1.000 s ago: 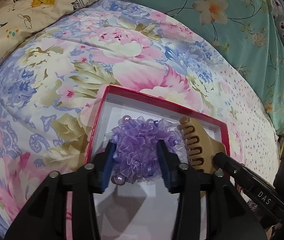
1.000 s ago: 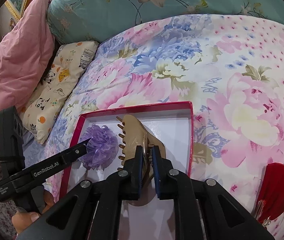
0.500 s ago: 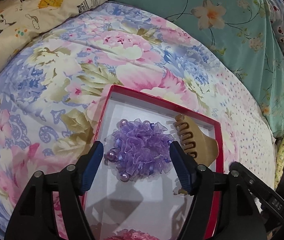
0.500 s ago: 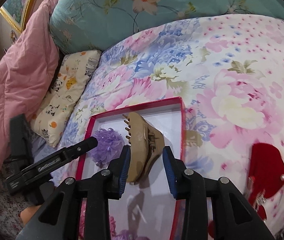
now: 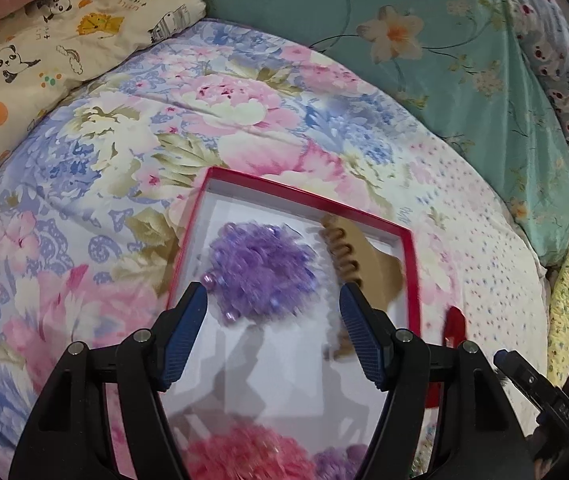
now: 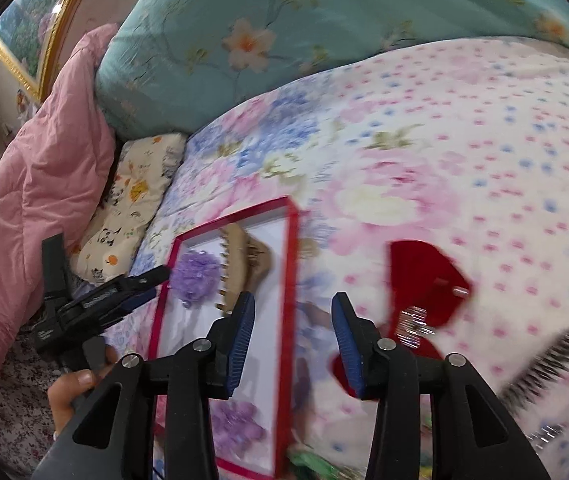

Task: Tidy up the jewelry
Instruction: 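Grasp the red bow clip with the left tool while the right tool grasps the black comb clip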

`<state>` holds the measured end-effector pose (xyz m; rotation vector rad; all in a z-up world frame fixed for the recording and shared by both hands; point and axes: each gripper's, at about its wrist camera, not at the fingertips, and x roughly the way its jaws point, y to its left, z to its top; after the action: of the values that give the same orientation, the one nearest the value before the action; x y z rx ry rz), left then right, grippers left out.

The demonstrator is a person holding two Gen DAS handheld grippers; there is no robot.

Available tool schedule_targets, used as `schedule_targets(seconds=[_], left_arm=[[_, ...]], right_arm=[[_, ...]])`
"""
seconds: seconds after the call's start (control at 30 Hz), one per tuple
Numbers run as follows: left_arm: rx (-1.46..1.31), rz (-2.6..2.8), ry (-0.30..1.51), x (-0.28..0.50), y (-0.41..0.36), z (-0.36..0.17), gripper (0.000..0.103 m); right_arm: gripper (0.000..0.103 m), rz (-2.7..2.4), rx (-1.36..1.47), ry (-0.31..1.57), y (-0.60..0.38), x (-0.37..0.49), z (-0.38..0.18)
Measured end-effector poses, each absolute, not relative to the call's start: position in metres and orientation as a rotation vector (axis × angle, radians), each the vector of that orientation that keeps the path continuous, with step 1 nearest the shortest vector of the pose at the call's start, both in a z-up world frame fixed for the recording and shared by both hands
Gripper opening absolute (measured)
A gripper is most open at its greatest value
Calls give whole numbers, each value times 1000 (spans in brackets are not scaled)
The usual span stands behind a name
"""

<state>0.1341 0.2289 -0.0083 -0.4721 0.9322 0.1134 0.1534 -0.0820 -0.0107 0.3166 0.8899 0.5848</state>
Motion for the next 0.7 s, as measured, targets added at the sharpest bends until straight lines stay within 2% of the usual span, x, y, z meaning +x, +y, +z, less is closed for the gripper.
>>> schedule_targets(seconds=[0.4,0.53,0.7], left_arm=[[-446,1,933,98,174,12,69],[-438,-29,941,90,155,12,69],[-436,-52,959,82,140,8,69]], right_arm=[[45,420,377,886,-180,122,-19],[50,382,395,886,-203,112,-22],[51,362,402,893,-214,101,-28]])
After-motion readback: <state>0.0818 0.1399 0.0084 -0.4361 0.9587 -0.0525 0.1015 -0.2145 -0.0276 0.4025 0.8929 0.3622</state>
